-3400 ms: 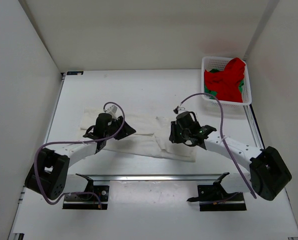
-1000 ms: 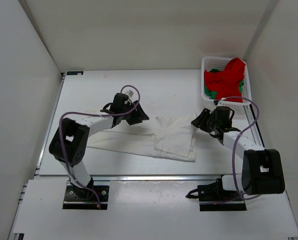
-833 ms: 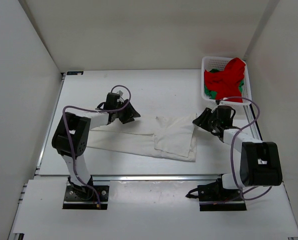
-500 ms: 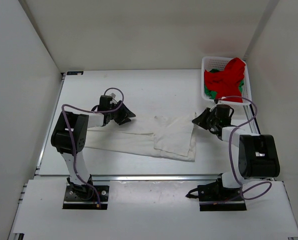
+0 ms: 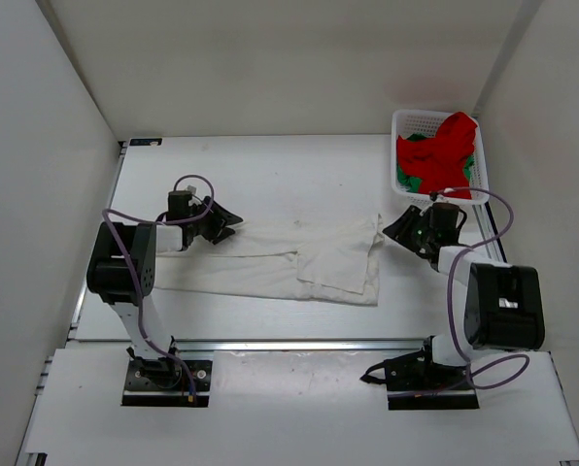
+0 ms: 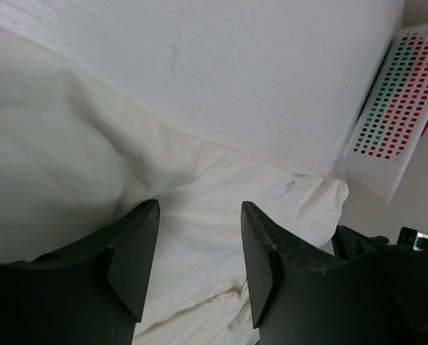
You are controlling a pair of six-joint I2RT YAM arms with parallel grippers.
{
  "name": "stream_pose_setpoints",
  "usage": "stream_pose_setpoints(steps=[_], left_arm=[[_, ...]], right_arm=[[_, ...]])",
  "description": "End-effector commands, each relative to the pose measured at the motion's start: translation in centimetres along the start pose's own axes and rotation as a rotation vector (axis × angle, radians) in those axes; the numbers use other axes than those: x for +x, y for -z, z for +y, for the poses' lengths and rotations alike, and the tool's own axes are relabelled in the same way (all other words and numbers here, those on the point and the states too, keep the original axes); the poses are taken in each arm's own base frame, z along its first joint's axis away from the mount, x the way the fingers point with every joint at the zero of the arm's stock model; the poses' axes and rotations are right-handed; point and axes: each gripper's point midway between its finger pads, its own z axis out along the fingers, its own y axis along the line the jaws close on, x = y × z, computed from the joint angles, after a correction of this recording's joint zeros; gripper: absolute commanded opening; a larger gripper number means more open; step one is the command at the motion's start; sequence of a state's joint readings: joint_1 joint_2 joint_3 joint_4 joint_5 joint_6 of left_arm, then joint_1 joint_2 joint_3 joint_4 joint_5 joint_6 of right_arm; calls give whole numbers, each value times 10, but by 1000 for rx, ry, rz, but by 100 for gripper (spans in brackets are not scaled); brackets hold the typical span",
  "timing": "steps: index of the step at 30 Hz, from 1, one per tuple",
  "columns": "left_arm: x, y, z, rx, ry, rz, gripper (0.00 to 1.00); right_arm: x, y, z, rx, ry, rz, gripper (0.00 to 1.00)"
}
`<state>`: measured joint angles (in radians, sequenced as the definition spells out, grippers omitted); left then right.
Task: Fold and stack the t-shirts
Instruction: Fold the other side of the tshirt into a rectangle
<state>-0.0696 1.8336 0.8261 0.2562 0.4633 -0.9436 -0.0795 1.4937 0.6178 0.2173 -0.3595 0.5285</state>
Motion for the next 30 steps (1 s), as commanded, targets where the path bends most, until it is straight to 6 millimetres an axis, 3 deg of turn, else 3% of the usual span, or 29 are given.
stream_pose_setpoints(steps=[1,2,4,6,9,13,16,19,20,22,24,25,28,30], left_arm=[[2,14,-23,24,-47,-28,60],[5,18,-38,52,-82,-34,60],[16,20,-55,69,-136,-38,61],[34,23,-68,80,-196,-21,61],[86,20,-82,113,-276,65,61],[124,12,-70,94,-303,122,60],[137,5,-53,72,-281,164,61],[141,3,-40,55,-271,172,60],[137,1,-27,20,-268,157,60],[136,1,-16,6,-264,147,60],[134,2,-6,-3,-237,147,60],[127,3,0,-10,-225,129,60],[122,5,8,-24,-219,110,60],[118,7,9,-22,-212,98,60]], right_arm=[[-9,22,5,9,34,-107,35],[-16,31,13,-11,41,-150,34],[3,37,6,-5,36,-130,24],[22,33,6,-8,56,-53,19],[47,27,2,-2,68,28,20],[65,24,1,-15,66,117,32],[81,23,2,-28,62,171,36],[86,23,0,-5,65,174,37],[91,21,-2,0,61,190,35],[101,22,-2,-18,44,226,26],[99,23,-3,-29,11,224,6],[97,24,-3,-32,3,211,1],[97,32,-14,30,-11,165,0],[79,41,-19,44,-35,85,0]])
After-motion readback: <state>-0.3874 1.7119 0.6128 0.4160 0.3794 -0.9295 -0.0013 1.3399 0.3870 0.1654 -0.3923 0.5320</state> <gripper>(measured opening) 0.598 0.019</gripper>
